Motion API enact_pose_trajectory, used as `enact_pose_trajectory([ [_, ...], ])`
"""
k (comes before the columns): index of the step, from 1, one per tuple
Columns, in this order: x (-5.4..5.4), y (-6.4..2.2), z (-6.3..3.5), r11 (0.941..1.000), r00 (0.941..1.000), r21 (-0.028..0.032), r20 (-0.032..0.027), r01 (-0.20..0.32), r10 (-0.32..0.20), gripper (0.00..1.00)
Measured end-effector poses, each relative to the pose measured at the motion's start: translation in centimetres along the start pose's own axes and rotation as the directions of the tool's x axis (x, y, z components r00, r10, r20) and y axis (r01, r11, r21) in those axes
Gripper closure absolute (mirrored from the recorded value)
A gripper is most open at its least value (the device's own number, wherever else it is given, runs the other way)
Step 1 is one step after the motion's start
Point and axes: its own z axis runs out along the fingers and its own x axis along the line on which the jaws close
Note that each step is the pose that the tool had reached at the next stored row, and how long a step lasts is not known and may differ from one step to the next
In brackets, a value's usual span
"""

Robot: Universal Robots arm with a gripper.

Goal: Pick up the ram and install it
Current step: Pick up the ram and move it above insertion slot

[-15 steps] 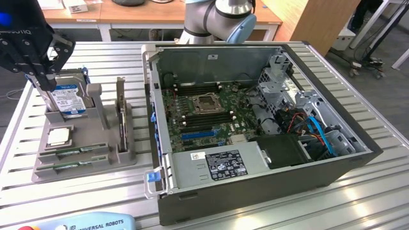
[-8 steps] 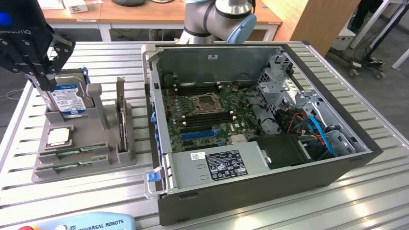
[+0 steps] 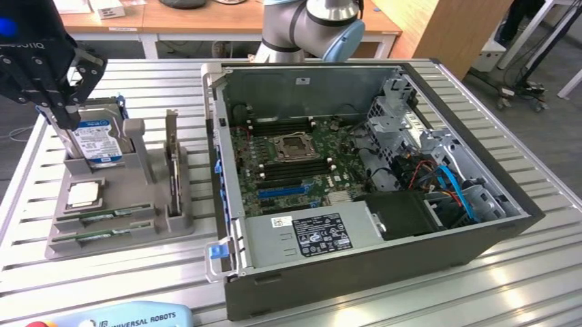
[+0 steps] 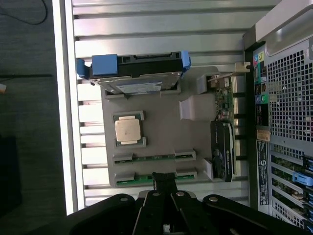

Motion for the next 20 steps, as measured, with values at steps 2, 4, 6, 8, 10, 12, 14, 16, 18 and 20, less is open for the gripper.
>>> enact_pose_trajectory([
  [2, 0.00, 0.00, 0.00, 0.9999, 0.9999, 0.0000, -0.0006, 0.013, -0.013, 0.90],
  [4, 0.00, 0.00, 0.01, 0.9996, 0.9996, 0.0000, -0.0012, 0.029, -0.029, 0.90],
  [6, 0.00, 0.00, 0.00, 0.9989, 0.9989, 0.0001, -0.0020, 0.047, -0.047, 0.90],
  [8, 0.00, 0.00, 0.01, 0.9977, 0.9977, 0.0001, -0.0028, 0.068, -0.068, 0.90],
  [10, 0.00, 0.00, 0.01, 0.9958, 0.9958, 0.0001, -0.0039, 0.092, -0.092, 0.90],
  [12, 0.00, 0.00, 0.01, 0.9933, 0.9933, 0.0000, -0.0049, 0.116, -0.116, 0.90],
  [14, 0.00, 0.00, 0.01, 0.9901, 0.9900, 0.0000, -0.0060, 0.141, -0.141, 0.90],
  [16, 0.00, 0.00, 0.01, 0.9860, 0.9860, -0.0001, -0.0071, 0.167, -0.167, 0.90],
  [18, 0.00, 0.00, 0.01, 0.9815, 0.9815, -0.0003, -0.0082, 0.192, -0.191, 0.90],
  [20, 0.00, 0.00, 0.01, 0.9759, 0.9759, -0.0004, -0.0093, 0.218, -0.218, 0.90],
])
